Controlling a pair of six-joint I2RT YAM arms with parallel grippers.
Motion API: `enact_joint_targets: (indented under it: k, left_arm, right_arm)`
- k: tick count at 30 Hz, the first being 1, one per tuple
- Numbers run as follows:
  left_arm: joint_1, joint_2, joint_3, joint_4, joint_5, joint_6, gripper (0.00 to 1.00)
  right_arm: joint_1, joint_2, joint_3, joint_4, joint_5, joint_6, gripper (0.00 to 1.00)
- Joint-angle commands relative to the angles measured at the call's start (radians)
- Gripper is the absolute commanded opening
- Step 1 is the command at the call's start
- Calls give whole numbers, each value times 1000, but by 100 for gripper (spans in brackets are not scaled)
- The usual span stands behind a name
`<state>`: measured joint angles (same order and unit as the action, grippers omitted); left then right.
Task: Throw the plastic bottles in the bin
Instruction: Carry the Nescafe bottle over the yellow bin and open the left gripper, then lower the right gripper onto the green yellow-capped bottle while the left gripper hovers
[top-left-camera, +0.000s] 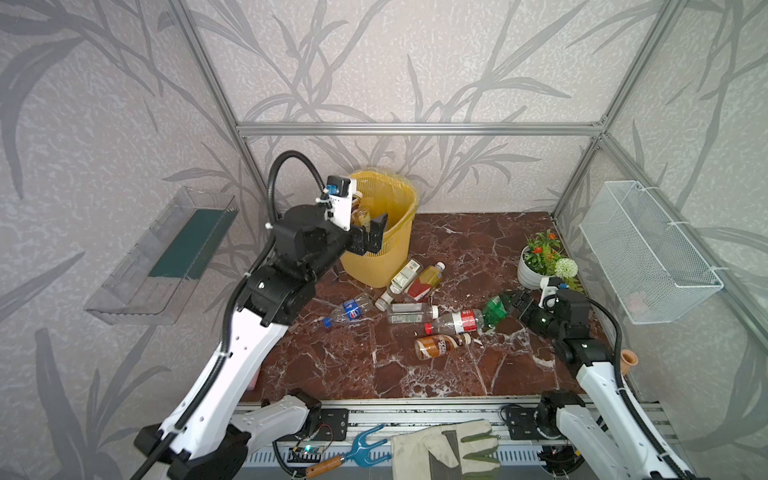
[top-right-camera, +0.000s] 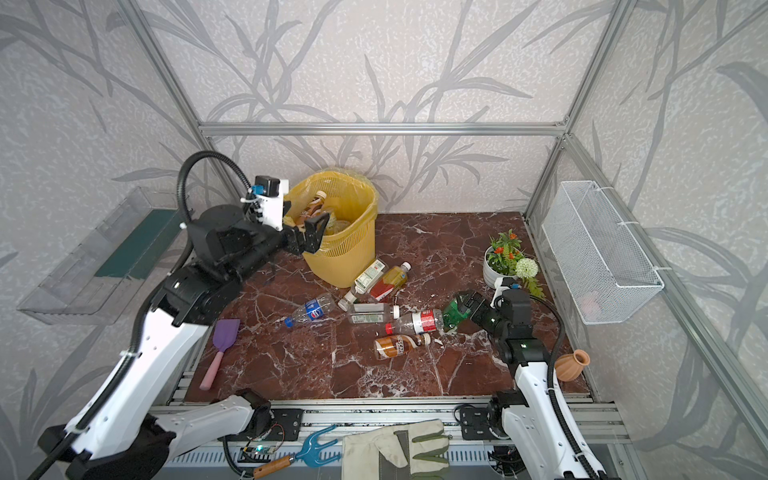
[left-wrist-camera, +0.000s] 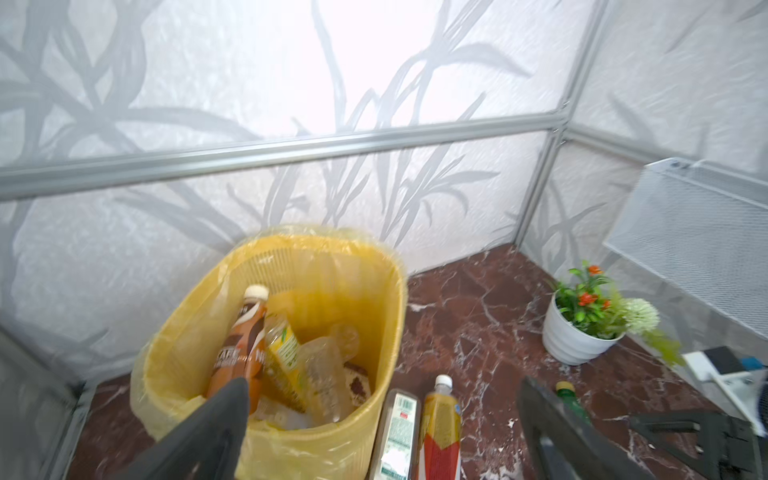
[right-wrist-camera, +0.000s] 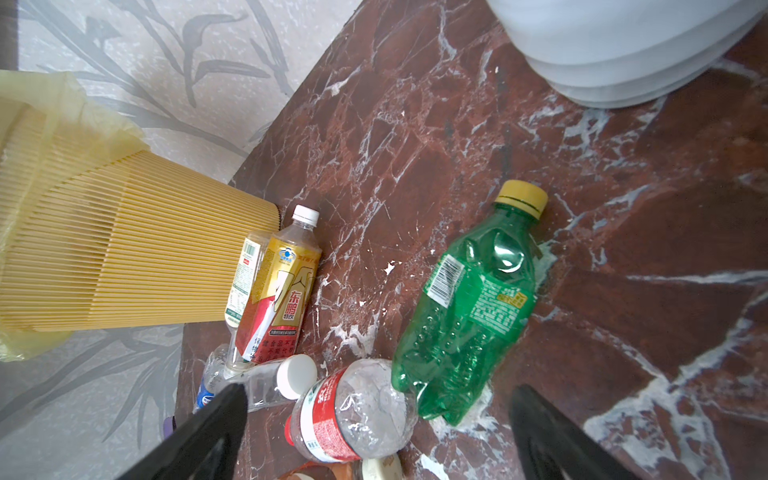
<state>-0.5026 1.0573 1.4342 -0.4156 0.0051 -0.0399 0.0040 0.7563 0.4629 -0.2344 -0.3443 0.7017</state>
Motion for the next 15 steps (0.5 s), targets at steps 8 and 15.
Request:
enact_joint_targets:
  k: [8,15]
  left_arm:
    - [-11,-334,-365,89,-117,-28,99]
    - [-13,-470,-512,103,-159,-97,99]
  right_arm:
    - [21,65,41,-16,14,21,97]
    - [90,115,69,-38,89,34,97]
